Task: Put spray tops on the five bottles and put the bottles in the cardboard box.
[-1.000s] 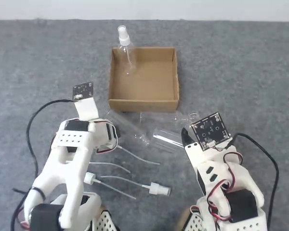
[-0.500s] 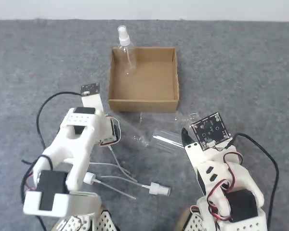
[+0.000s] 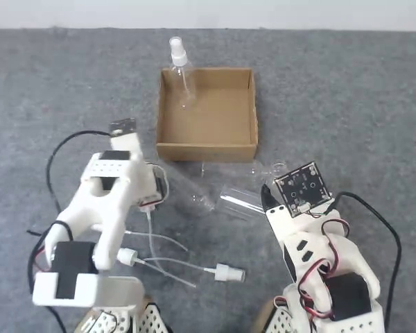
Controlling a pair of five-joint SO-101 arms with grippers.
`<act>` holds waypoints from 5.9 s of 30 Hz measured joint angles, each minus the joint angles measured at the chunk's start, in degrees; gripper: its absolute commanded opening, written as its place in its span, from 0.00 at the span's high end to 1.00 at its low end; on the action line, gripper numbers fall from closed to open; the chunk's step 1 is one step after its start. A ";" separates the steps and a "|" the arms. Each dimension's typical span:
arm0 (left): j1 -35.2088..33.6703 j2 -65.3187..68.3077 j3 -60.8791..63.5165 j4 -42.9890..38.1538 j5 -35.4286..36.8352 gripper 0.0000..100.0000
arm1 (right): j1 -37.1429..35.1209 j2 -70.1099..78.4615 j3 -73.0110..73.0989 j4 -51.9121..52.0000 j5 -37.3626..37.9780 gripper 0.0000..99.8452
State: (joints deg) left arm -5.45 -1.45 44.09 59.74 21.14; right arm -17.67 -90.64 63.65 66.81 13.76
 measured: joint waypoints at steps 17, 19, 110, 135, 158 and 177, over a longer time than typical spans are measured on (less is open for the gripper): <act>-2.90 0.09 -0.44 0.00 0.18 0.99 | 0.00 0.00 0.00 0.00 0.00 0.97; -2.90 0.09 -0.44 -0.09 0.18 0.99 | 0.00 0.00 0.00 0.00 0.00 0.97; -12.13 -101.71 35.69 2.73 -1.49 0.99 | -17.76 -12.48 19.69 -16.62 -6.33 0.99; -4.66 -101.71 30.86 -23.74 1.14 0.99 | -17.76 -12.48 19.69 -19.78 -5.89 0.99; 6.15 -101.71 28.13 -33.23 3.52 0.99 | -18.73 -13.19 30.68 -34.90 -0.88 0.99; 10.46 -101.71 28.13 -30.68 8.53 0.99 | -23.82 -12.40 31.38 -38.51 0.18 0.99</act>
State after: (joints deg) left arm 5.01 -103.16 72.22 29.05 29.67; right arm -41.49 -103.03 95.03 28.31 13.93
